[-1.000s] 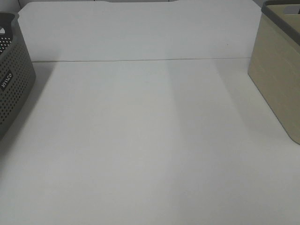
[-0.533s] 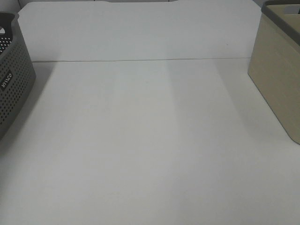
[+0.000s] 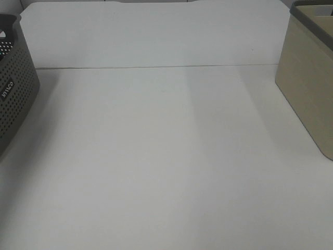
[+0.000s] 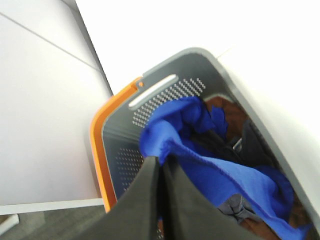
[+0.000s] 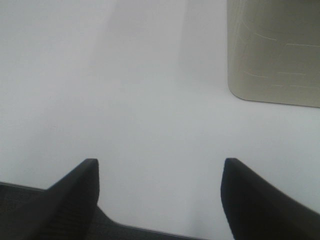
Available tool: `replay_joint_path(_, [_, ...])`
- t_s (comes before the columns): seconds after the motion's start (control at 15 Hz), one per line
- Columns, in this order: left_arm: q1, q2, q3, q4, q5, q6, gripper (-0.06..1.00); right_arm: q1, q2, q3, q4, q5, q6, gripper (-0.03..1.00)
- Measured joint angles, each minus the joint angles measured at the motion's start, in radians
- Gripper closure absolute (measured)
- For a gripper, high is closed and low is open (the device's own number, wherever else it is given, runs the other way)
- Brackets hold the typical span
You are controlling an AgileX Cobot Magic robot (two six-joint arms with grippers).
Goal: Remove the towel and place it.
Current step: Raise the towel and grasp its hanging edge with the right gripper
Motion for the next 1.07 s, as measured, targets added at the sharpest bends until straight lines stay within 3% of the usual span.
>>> replay_joint_path(0.47, [-0.159, -0.098, -0.078, 0.001, 0.002, -0.031, 0.94, 0.0, 0.0, -0.008, 0.0, -0.024, 0.0, 0.28])
replay_joint_path(0.87, [-0.361, -0.101, -0.156, 0.001, 0.003, -0.028, 0.94, 0.0, 0.005, -0.02, 0.15, -0.246, -0.007, 0.28])
replay_joint_path(1.07, [-0.399, -0.101, -0.156, -0.006, 0.003, -0.022, 0.94, 0.0, 0.181, -0.021, 0.265, -0.366, -0.109, 0.28])
